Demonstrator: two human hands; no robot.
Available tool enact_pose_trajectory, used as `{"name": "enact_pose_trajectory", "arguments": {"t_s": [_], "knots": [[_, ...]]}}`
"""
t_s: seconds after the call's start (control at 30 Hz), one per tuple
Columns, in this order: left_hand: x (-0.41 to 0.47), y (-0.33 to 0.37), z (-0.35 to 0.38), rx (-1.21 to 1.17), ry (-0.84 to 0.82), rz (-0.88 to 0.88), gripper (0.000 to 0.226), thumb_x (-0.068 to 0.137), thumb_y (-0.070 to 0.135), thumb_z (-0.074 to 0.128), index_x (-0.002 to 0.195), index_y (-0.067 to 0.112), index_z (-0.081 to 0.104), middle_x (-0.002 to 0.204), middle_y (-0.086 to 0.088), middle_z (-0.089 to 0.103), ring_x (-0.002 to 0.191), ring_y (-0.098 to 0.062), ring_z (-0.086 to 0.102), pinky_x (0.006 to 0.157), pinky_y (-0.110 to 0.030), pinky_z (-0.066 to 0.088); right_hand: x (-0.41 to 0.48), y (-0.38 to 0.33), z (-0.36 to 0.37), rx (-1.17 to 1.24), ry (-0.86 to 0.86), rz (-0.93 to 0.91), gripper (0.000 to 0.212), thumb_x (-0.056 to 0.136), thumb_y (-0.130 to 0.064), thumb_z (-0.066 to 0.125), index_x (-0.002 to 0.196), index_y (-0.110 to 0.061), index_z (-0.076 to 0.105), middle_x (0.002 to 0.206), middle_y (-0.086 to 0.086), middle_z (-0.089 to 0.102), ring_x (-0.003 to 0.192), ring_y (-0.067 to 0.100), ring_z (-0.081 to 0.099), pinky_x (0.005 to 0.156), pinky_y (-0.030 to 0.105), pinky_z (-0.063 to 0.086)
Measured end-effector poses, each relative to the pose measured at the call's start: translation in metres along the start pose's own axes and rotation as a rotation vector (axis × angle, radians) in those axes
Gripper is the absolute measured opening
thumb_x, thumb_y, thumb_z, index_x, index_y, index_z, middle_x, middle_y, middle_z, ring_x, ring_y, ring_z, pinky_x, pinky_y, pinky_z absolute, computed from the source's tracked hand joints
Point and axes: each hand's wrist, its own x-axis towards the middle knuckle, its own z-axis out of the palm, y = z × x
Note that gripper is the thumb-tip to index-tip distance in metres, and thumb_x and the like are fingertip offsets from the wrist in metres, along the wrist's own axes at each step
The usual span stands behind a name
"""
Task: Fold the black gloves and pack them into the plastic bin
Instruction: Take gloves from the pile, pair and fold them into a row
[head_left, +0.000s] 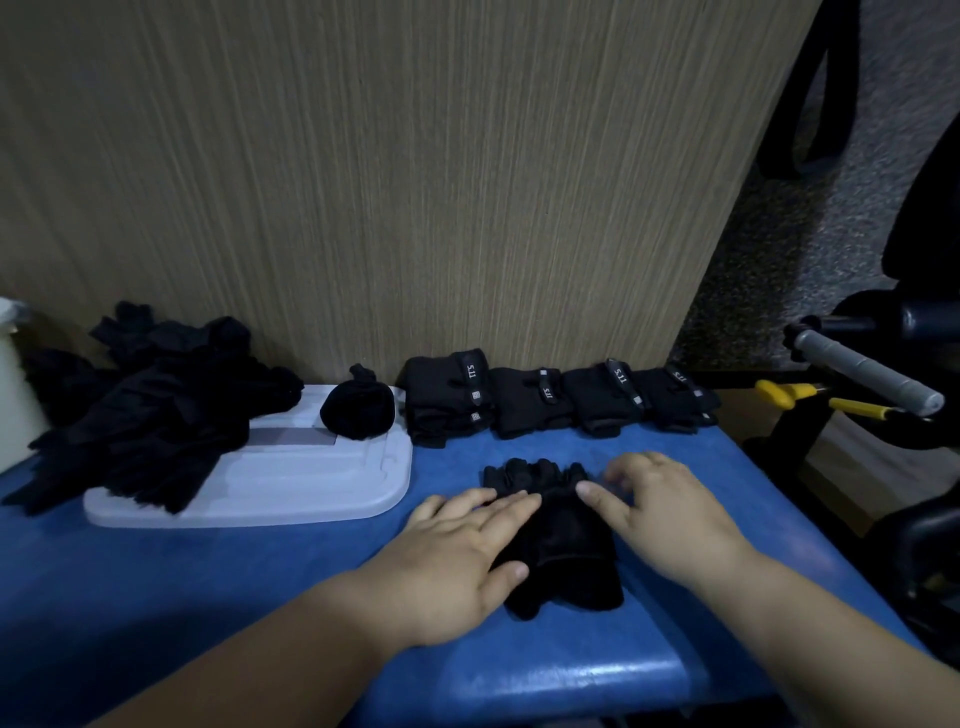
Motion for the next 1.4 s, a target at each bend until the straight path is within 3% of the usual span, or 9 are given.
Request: {"name": "enact_pose_trajectory", "arguments": {"t_s": [0.07, 0.2, 0.37, 0.53, 0.67, 0.77, 0.97, 1.1, 1.4], "knots": [[0.001, 0.001, -0.001, -0.015, 0.006, -0.022, 0.062, 0.100, 0.051, 0.028, 0.151, 0.039, -0.004, 0.157, 0.023, 0.005, 0.142, 0.002, -0.010, 0.118, -0.030, -0.006, -0.003, -0.006, 0.001, 0.060, -0.075, 0.058, 0.040, 0.083, -0.065, 0.053, 0.092, -0.027, 0.059, 0.099, -0.005, 0.055, 0.097, 0.016, 0.055, 0.078, 0.028, 0.042], [0.005, 0.006, -0.001, -0.051, -0.003, -0.010, 0.062, 0.099, 0.051, 0.029, 0.152, 0.035, 0.002, 0.158, 0.024, -0.003, 0.134, 0.010, -0.018, 0.116, -0.026, -0.010, -0.006, -0.011, 0.007, 0.075, -0.101, 0.035, 0.031, 0.085, -0.051, 0.061, 0.071, -0.029, 0.045, 0.084, -0.008, 0.050, 0.082, 0.014, 0.052, 0.066, 0.025, 0.035], [0.014, 0.022, 0.003, -0.082, -0.012, 0.004, 0.061, 0.100, 0.052, 0.028, 0.153, 0.031, 0.006, 0.157, 0.020, -0.015, 0.137, 0.006, -0.019, 0.115, -0.025, -0.013, -0.006, -0.001, -0.004, 0.204, -0.061, 0.064, 0.023, 0.088, -0.039, 0.063, 0.081, -0.028, 0.044, 0.074, -0.011, 0.048, 0.069, 0.006, 0.046, 0.053, 0.018, 0.032], [0.038, 0.045, 0.007, -0.100, 0.027, 0.008, 0.055, 0.101, 0.049, 0.021, 0.153, 0.034, 0.008, 0.159, 0.020, -0.006, 0.144, 0.000, -0.011, 0.118, -0.028, -0.008, -0.008, 0.024, -0.018, 0.188, -0.014, 0.125, 0.024, 0.088, -0.038, 0.063, 0.096, -0.025, 0.044, 0.066, -0.006, 0.050, 0.063, 0.011, 0.049, 0.049, 0.022, 0.030], [0.065, 0.070, 0.010, -0.068, 0.034, 0.045, 0.054, 0.102, 0.045, 0.022, 0.153, 0.031, 0.011, 0.160, 0.016, 0.001, 0.146, -0.003, -0.005, 0.120, -0.032, -0.006, -0.013, 0.049, -0.031, 0.017, -0.017, 0.163, 0.035, 0.089, -0.040, 0.061, 0.112, -0.026, 0.039, 0.079, -0.007, 0.055, 0.078, 0.015, 0.055, 0.058, 0.026, 0.039], [0.085, 0.088, 0.013, -0.043, 0.005, 0.063, 0.057, 0.102, 0.047, 0.023, 0.153, 0.028, 0.008, 0.161, 0.014, -0.002, 0.146, -0.004, -0.008, 0.120, -0.037, -0.007, -0.016, 0.064, -0.038, -0.069, 0.022, 0.160, 0.048, 0.091, -0.038, 0.059, 0.131, -0.029, 0.035, 0.117, 0.001, 0.060, 0.112, 0.021, 0.056, 0.085, 0.030, 0.044], [0.116, 0.109, 0.015, 0.020, -0.055, 0.070, 0.063, 0.100, 0.048, 0.023, 0.154, 0.025, 0.001, 0.161, 0.012, -0.010, 0.146, -0.006, -0.014, 0.120, -0.041, -0.009, -0.011, 0.082, -0.036, -0.065, -0.070, 0.028, 0.052, 0.101, -0.036, 0.038, 0.150, -0.025, 0.026, 0.159, -0.005, 0.020, 0.148, 0.013, 0.009, 0.119, 0.030, 0.014], [0.122, 0.111, 0.015, 0.037, -0.081, 0.057, 0.066, 0.099, 0.049, 0.024, 0.154, 0.026, -0.003, 0.160, 0.012, -0.014, 0.145, -0.005, -0.016, 0.119, -0.042, -0.010, -0.009, 0.095, -0.027, -0.092, -0.269, 0.041, 0.057, 0.102, -0.045, 0.026, 0.154, -0.029, 0.006, 0.160, -0.015, -0.004, 0.147, 0.006, -0.011, 0.120, 0.039, -0.001], [0.125, 0.112, 0.014, 0.050, -0.107, -0.001, 0.067, 0.097, 0.054, 0.020, 0.153, 0.030, -0.008, 0.158, 0.011, -0.022, 0.143, -0.009, -0.026, 0.116, -0.049, -0.017, -0.012, 0.109, -0.029, -0.131, -0.308, 0.052, 0.070, 0.095, -0.063, 0.022, 0.153, -0.033, -0.004, 0.158, -0.020, -0.013, 0.144, 0.005, -0.017, 0.118, 0.046, -0.011]]}}
